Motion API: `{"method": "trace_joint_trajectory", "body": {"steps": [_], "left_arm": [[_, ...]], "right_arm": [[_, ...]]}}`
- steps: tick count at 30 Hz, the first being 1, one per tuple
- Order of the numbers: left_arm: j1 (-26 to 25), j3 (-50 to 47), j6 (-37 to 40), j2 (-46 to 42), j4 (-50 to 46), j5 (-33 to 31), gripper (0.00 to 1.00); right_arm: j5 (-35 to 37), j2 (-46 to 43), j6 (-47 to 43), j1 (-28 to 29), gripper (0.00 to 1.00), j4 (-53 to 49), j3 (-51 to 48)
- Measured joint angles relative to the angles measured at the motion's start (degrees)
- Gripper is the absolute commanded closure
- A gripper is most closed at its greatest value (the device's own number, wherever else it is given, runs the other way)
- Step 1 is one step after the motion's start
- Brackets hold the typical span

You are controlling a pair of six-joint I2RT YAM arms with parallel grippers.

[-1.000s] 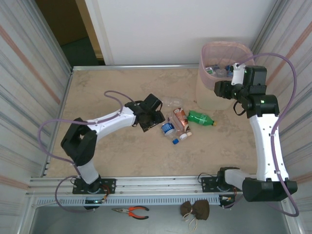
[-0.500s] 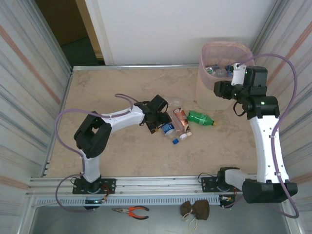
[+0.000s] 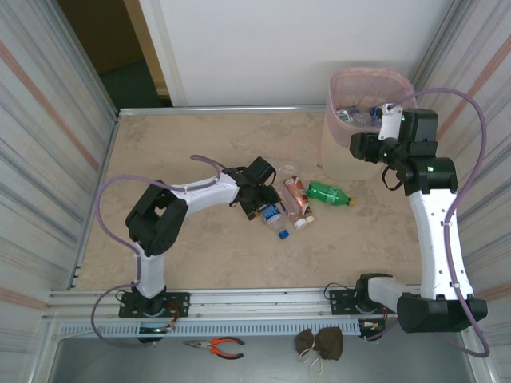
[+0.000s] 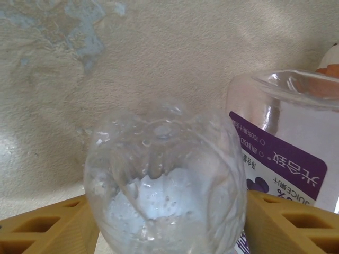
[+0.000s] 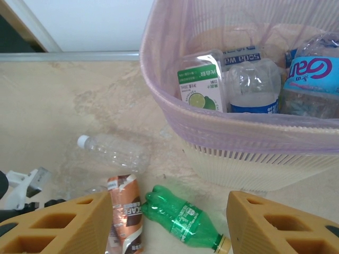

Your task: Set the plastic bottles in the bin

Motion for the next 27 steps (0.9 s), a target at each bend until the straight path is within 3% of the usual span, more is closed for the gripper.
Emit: {"method": "trace_joint_trajectory", "body": {"steps": [27], "left_arm": [[3.43, -4.57, 2.89, -3.54, 1.64, -0.7, 0.4]], "right_arm": [[-1.68, -1.66, 1.27, 2.62, 0.43, 0.02, -0.2]]}}
